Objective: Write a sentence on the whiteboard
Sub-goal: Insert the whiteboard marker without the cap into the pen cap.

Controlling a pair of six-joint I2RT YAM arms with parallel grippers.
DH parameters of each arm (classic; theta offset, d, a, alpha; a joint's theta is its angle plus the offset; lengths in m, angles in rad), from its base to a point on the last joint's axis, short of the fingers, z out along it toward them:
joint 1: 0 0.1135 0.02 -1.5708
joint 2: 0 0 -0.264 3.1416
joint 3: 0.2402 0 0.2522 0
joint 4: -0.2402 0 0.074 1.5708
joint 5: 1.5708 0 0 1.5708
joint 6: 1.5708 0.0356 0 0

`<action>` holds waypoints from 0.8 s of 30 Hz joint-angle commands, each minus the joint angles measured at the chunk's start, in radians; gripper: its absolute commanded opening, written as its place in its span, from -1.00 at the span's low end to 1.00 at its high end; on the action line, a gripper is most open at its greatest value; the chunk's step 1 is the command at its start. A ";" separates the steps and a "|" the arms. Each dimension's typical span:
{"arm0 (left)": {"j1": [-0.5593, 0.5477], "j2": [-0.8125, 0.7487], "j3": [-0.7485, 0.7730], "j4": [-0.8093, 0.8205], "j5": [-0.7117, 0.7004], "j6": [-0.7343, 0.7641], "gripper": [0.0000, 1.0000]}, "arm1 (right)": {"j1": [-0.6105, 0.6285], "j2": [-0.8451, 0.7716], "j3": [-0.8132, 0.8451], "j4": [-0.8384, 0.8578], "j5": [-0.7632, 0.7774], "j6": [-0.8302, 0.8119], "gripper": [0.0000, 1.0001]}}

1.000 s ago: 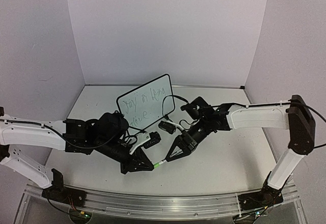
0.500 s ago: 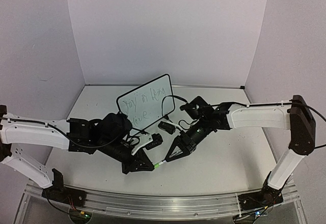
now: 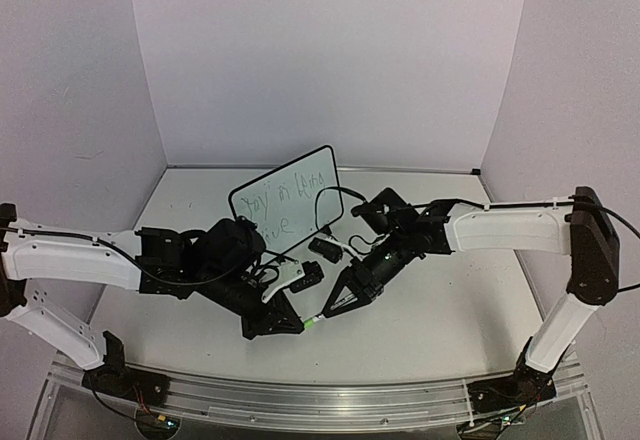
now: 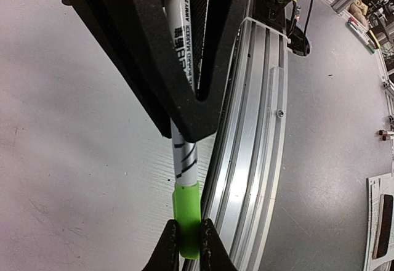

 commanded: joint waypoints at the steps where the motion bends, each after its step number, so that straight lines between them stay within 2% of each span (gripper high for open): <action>1: 0.014 -0.023 0.097 0.358 -0.060 0.042 -1.00 | 0.078 0.004 0.056 0.079 -0.071 -0.030 -1.00; 24: 0.022 0.014 0.143 0.470 -0.065 0.077 -1.00 | 0.105 0.038 0.057 0.080 -0.079 -0.029 -1.00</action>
